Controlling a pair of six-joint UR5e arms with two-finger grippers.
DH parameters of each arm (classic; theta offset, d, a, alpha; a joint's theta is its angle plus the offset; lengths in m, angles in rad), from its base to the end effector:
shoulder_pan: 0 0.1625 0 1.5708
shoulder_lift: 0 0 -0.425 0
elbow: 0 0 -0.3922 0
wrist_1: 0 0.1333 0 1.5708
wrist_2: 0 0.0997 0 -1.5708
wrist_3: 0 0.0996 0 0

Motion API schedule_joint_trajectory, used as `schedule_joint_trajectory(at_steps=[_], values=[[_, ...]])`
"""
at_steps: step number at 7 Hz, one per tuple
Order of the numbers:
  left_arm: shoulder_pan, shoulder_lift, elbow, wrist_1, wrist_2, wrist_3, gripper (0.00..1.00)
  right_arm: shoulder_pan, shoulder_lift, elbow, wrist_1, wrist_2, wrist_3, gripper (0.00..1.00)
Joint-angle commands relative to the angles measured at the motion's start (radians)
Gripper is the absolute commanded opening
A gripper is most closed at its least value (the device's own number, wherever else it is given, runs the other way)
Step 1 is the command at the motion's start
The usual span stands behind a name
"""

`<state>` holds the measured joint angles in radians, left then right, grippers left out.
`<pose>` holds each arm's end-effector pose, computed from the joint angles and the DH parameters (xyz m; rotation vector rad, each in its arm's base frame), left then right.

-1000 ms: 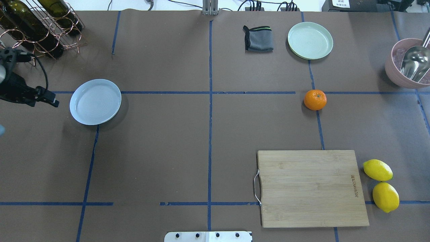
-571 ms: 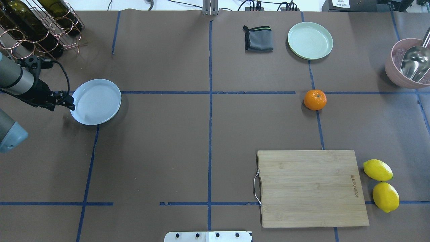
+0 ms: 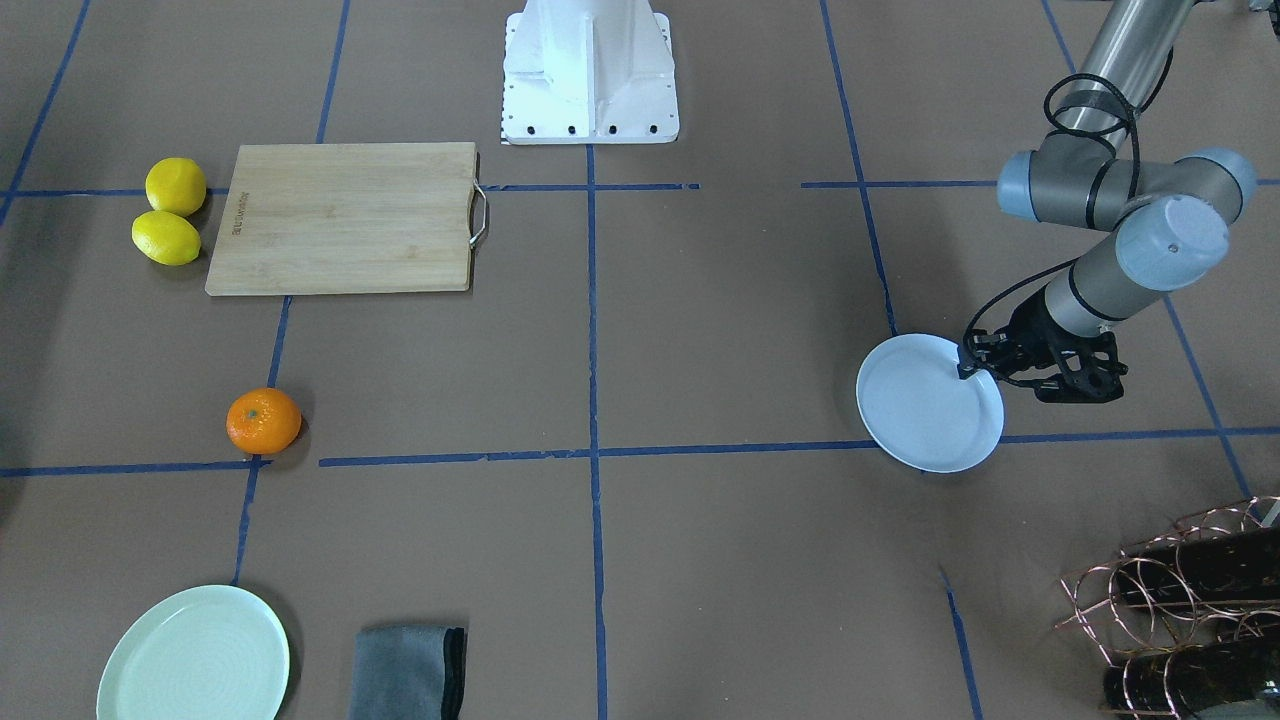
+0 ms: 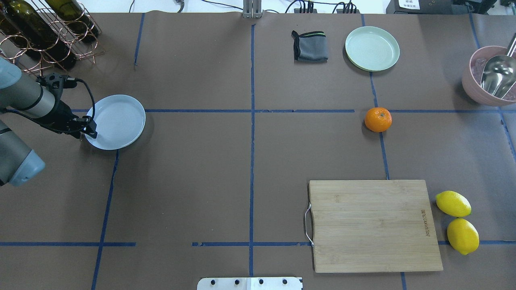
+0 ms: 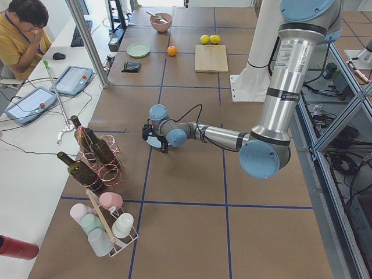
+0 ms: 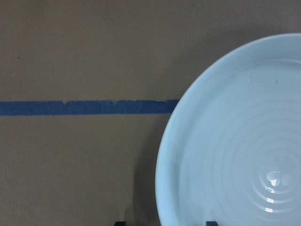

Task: Pick orange to plate
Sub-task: 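Reach the left gripper to the rim of the light blue plate and grip it, then slide the light blue plate with the left gripper toward the table center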

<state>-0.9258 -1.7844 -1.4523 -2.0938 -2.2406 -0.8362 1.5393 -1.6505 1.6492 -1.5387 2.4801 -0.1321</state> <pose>0.3078 -0.5280 0.5465 0.0016 0.8778 0.0282 0.0402 -0.4614 0.6447 0.0744 -0.9078 -0.1662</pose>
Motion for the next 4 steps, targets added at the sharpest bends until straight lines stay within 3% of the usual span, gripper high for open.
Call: schedule_joint_trajectory(at_steps=[1, 2, 4], values=[[0.001, -0.015, -0.009, 0.001, -0.005, -0.004, 0.00, -0.001, 0.000, 0.000, 0.000, 0.000, 0.000, 1.00], [0.001, -0.045, -0.011, 0.001, -0.008, -0.036, 0.00, -0.001, 0.000, 0.000, 0.002, 0.003, 0.000, 1.00], [0.011, -0.230, -0.039, 0.014, -0.037, -0.307, 0.00, -0.001, 0.001, 0.001, 0.003, 0.016, 0.000, 1.00]])
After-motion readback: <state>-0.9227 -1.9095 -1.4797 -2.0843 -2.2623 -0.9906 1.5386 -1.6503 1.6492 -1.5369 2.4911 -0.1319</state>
